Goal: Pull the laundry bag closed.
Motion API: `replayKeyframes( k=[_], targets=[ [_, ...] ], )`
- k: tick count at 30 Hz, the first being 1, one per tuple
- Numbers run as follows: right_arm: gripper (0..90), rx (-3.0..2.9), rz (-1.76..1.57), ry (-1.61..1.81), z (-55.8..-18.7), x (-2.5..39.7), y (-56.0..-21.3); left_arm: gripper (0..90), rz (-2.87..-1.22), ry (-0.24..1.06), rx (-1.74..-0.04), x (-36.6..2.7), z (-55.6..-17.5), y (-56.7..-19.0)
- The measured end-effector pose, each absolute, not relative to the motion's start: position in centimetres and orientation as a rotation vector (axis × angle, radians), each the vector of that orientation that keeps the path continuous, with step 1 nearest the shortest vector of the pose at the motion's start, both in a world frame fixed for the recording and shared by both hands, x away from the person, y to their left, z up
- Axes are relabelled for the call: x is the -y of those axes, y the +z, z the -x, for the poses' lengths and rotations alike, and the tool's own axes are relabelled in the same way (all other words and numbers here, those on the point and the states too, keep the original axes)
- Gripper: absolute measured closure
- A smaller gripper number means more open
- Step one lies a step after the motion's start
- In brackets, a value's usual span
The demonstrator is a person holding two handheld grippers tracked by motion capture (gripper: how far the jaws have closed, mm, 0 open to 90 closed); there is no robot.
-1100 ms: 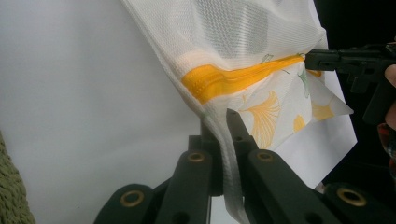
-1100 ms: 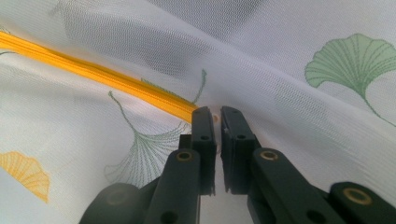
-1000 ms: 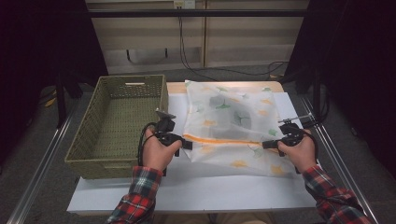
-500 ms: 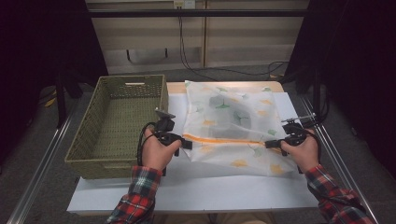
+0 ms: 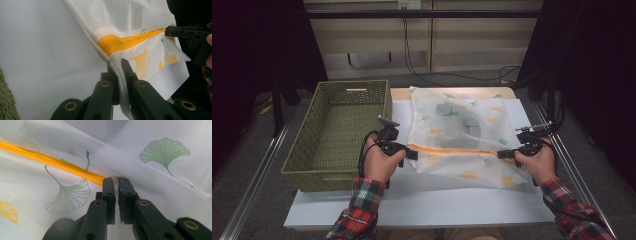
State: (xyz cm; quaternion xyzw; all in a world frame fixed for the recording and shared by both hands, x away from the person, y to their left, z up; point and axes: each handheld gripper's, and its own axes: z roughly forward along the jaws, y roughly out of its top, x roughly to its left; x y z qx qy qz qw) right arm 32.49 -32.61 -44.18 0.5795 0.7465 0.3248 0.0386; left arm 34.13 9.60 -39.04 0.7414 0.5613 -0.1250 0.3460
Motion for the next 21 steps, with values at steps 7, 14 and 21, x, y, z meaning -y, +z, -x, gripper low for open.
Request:
replayKeyframes(
  k=[7, 14, 21],
  targets=[
    [85.0, -2.282, -1.778, 0.981, -32.39, 32.80, -44.18, 89.8, -1.918, -0.338, -1.455, -9.63, -34.12, -39.01],
    [85.0, -2.285, -1.775, 0.973, -32.28, 32.89, -44.10, 89.8, -1.915, -0.337, -1.460, -9.62, -34.13, -39.09],
    [85.0, -2.280, -1.787, 0.977, -32.11, 33.14, -44.09, 89.8, -1.916, -0.340, -1.459, -9.63, -34.14, -39.02]
  ],
)
